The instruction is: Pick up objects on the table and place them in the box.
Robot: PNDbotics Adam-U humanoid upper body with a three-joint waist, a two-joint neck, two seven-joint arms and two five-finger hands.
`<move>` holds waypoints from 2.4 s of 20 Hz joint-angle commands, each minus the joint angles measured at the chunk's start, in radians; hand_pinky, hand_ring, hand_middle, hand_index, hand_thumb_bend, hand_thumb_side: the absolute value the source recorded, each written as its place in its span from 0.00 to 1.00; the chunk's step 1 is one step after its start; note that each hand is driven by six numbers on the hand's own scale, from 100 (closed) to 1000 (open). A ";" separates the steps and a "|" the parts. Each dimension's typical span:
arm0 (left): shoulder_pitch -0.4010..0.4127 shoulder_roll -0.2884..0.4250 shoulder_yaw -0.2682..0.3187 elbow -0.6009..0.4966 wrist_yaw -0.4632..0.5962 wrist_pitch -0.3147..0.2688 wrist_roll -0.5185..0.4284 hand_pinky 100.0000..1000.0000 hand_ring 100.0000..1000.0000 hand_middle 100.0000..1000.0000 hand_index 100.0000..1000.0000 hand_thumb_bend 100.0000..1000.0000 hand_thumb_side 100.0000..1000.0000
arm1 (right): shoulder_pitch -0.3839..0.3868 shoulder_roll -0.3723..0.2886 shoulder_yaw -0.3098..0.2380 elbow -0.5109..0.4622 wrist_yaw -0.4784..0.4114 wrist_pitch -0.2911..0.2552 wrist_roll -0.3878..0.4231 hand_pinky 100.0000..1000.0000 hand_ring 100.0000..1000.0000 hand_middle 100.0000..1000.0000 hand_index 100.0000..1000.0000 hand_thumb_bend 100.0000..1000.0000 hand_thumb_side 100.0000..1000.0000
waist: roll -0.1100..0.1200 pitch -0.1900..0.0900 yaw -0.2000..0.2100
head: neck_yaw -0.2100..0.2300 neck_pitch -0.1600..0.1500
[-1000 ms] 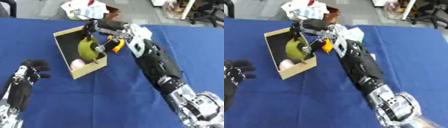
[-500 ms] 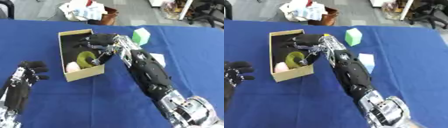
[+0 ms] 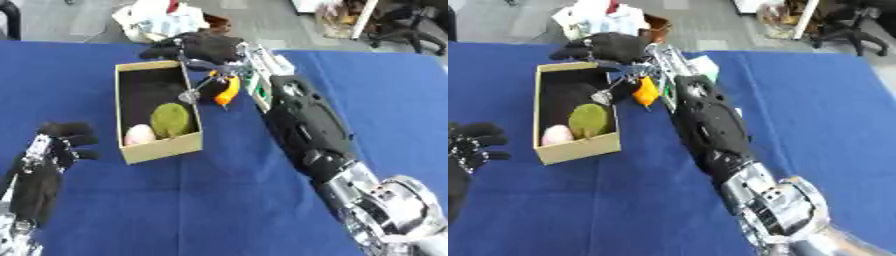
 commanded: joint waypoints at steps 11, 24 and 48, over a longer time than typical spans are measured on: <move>0.022 0.029 0.028 -0.015 -0.016 -0.005 0.024 0.60 0.69 0.64 0.72 0.00 0.91 | 0.128 -0.274 0.120 -0.209 -0.512 0.001 0.270 0.84 0.90 0.93 1.00 0.00 0.41 | 0.014 -0.021 -0.053 | 0.055 0.000; 0.026 0.035 0.034 -0.014 -0.023 -0.004 0.028 0.60 0.69 0.64 0.72 0.00 0.92 | 0.279 -0.432 0.104 -0.230 -0.622 0.001 0.589 0.90 0.99 1.00 1.00 0.00 0.51 | 0.008 -0.016 -0.065 | 0.063 -0.005; 0.026 0.037 0.038 -0.016 -0.026 -0.003 0.029 0.60 0.69 0.64 0.72 0.00 0.93 | 0.417 -0.504 0.126 -0.210 -0.664 0.001 0.648 0.88 0.96 1.00 1.00 0.00 0.69 | -0.005 -0.013 -0.065 | 0.080 -0.004</move>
